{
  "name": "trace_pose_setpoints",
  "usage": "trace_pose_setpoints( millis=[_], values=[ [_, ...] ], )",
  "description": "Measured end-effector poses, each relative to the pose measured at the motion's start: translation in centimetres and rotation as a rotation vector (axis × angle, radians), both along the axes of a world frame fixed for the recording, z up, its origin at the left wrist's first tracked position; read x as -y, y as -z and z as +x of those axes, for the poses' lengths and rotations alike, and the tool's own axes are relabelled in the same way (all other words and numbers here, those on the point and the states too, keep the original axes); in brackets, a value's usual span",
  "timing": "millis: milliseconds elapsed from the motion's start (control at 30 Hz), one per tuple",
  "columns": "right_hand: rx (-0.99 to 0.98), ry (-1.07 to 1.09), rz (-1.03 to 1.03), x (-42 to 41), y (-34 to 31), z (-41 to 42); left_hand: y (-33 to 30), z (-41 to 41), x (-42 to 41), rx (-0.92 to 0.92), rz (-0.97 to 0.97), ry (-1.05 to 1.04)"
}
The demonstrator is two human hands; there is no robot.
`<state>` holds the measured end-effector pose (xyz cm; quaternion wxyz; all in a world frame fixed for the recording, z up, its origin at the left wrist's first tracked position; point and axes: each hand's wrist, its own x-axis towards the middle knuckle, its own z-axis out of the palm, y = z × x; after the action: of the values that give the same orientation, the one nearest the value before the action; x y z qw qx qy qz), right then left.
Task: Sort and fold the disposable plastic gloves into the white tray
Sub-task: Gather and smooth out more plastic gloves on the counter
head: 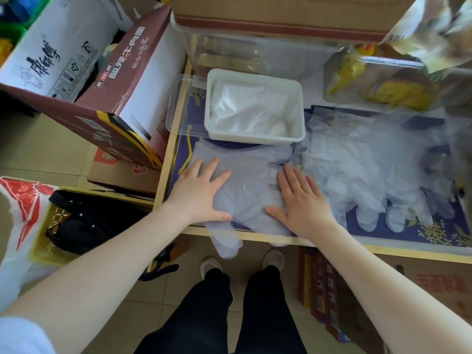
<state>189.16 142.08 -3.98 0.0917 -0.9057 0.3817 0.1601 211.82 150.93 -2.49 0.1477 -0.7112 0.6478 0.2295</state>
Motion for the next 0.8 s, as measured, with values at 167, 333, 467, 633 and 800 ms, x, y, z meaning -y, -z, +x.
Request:
trace_pose_setpoints(
  millis=[167, 333, 467, 633, 800],
  values=[
    [0.374, 0.387, -0.059, 5.7, -1.5, -3.7, -1.7, -2.3, 2.0, 0.030, -0.153, -0.067],
    [0.097, 0.715, -0.045, 11.1, -0.4, -7.1, -1.6, -6.2, 4.3, -0.173, -0.433, 0.010],
    [0.115, 0.582, -0.214, 12.7, -0.1, -8.6, -1.4, -9.3, 6.5, -0.339, -0.482, 0.017],
    [0.477, 0.703, 0.017, 14.2, 0.3, -10.1, -2.2, -12.3, 9.9, -0.520, -0.532, -0.128],
    [0.915, 0.664, 0.080, 14.2, -4.1, -11.0, -4.4, -15.8, 14.5, -0.872, -0.493, -0.507]
  ],
)
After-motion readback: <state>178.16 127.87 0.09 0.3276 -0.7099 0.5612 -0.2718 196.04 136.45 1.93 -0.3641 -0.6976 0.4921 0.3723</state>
